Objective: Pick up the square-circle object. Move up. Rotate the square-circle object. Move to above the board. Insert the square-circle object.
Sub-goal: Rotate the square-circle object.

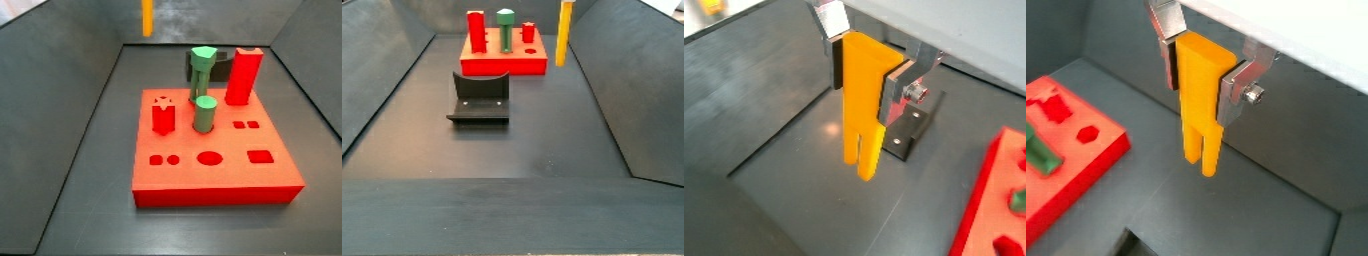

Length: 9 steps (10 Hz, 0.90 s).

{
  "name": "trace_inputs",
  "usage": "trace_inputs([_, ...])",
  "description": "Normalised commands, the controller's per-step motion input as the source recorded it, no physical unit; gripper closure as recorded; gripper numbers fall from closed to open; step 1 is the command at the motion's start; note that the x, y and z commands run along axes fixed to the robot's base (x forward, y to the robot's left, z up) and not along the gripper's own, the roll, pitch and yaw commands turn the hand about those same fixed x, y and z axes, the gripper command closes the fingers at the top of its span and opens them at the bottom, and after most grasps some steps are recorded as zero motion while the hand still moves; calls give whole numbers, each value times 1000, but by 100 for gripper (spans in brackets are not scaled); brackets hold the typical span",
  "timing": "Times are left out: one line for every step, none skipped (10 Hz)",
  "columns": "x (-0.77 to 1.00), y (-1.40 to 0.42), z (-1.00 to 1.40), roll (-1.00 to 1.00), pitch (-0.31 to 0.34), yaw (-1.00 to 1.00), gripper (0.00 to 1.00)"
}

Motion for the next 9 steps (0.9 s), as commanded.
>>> trace_inputs([17,11,-5,-11,-6,-1000,100])
trace_inputs([17,12,-5,-13,-7,-1000,100])
trace_inputs([17,12,-6,-14,-7,-1000,100])
trace_inputs([17,12,-6,-16,-8,-1000,100])
trace_inputs([17,12,-6,-18,-9,-1000,100])
trace_inputs([17,13,-6,-23,-11,-1000,100])
trace_inputs([0,0,0,-8,-4,-1000,100])
trace_inputs([0,0,0,-9,-4,-1000,100])
trace_inputs([0,1,0,-9,-5,-1000,100])
